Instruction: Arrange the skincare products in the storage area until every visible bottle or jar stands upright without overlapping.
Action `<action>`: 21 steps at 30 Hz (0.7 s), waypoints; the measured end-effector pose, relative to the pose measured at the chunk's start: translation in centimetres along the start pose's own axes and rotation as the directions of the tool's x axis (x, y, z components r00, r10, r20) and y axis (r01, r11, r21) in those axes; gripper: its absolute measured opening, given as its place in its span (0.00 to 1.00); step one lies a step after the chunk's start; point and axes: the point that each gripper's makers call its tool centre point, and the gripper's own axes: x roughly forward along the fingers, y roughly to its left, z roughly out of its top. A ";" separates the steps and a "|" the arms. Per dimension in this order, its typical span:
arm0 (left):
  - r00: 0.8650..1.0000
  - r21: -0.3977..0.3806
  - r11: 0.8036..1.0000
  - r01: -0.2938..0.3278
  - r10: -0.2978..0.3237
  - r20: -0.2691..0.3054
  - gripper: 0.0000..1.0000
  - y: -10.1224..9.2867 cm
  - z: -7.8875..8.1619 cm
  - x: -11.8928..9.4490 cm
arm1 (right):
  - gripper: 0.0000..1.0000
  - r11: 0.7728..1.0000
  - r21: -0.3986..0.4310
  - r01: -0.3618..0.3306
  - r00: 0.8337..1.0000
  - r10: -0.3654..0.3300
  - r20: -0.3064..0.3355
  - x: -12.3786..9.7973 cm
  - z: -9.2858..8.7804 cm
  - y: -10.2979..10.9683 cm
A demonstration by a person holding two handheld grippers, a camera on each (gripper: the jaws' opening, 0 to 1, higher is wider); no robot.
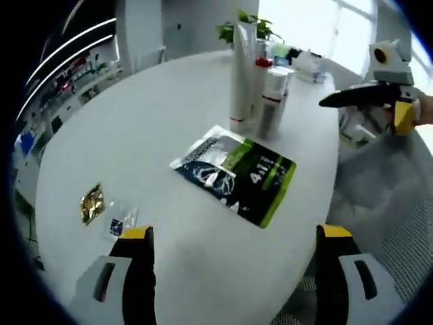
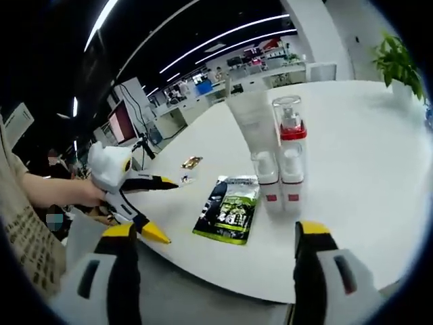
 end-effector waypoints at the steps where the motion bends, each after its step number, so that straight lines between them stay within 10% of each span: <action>1: 1.000 -0.007 1.000 -0.004 0.005 0.002 0.97 0.1 -0.2 -0.4 | 0.96 1.000 -0.004 -0.002 1.000 0.002 -0.003 0.0 0.0 0.1; 21: 0.964 -0.343 0.936 -0.079 0.159 0.212 0.97 1.7 -1.2 -9.4 | 0.95 0.998 -0.047 -0.033 0.998 0.030 -0.060 0.6 -1.1 0.8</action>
